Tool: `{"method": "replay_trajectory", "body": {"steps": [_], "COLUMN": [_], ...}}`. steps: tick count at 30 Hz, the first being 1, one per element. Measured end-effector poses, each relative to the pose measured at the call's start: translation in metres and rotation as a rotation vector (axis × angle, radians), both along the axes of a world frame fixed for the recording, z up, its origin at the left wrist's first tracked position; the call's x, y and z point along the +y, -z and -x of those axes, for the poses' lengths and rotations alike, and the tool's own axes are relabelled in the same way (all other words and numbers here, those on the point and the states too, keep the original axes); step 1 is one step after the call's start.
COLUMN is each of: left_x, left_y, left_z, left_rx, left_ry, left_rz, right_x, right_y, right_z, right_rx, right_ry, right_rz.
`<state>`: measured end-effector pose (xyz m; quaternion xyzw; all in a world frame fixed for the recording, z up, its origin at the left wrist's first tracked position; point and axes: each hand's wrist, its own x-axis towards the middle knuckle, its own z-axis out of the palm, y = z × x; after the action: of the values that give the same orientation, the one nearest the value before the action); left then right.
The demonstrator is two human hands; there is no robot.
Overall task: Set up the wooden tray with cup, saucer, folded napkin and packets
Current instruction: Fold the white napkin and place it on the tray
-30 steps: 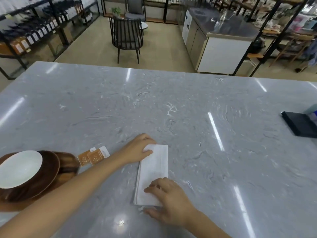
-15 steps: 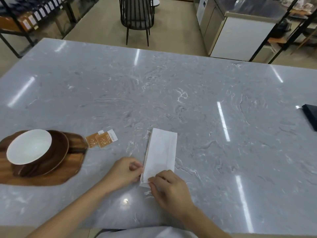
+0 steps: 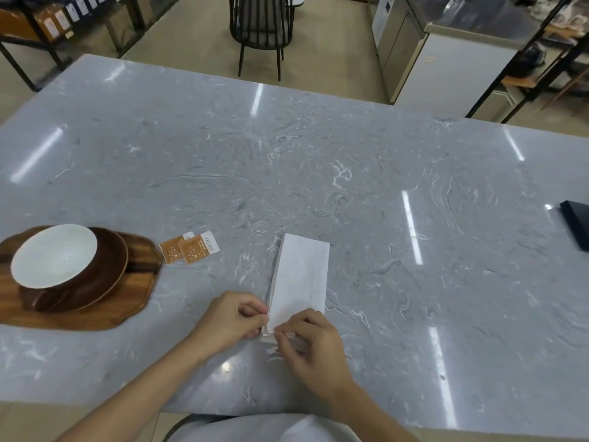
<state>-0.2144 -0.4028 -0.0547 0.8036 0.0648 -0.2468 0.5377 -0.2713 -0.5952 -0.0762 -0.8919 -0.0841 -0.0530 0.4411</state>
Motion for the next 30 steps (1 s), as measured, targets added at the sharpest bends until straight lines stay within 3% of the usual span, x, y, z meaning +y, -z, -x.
{"method": "replay_trajectory", "body": {"steps": [4,7,11,17,19,22,24,27,30], "left_x": [-0.001,-0.007,-0.026,-0.074,-0.071,-0.059,-0.054,-0.05,-0.039], "left_y": [-0.001,-0.002,-0.007,0.009,0.02,0.029,0.03,0.024,0.011], "left_z": [0.001,-0.001,-0.035,-0.107,-0.119,-0.133,-0.139,-0.143,-0.146], "left_rx": [-0.069,-0.356,-0.718,-0.746,-0.785,-0.801,-0.756,-0.717,-0.657], "left_ry": [0.039,0.173,0.34,1.026,1.11,1.033,0.969,0.908,0.806], "left_rz": [-0.112,-0.356,-0.426,-0.694,-0.785,-0.82,-0.821,-0.76,-0.574], "right_x": [-0.004,-0.009,-0.018,-0.027,-0.033,-0.043,-0.05,-0.063,-0.076], "right_y": [0.004,0.008,0.004,0.006,0.007,0.004,0.001,-0.008,-0.019], "right_z": [0.004,0.004,-0.01,-0.011,0.0,0.014,0.019,0.011,-0.019], "right_rx": [-0.14,-0.188,-0.203,0.068,0.068,0.079,0.109,0.235,0.235], "right_ry": [-0.088,-0.172,-0.223,-0.472,-0.542,-0.588,-0.613,-0.589,-0.241], "right_rz": [0.181,0.221,0.29,0.597,0.662,0.691,0.638,0.296,0.05]}}
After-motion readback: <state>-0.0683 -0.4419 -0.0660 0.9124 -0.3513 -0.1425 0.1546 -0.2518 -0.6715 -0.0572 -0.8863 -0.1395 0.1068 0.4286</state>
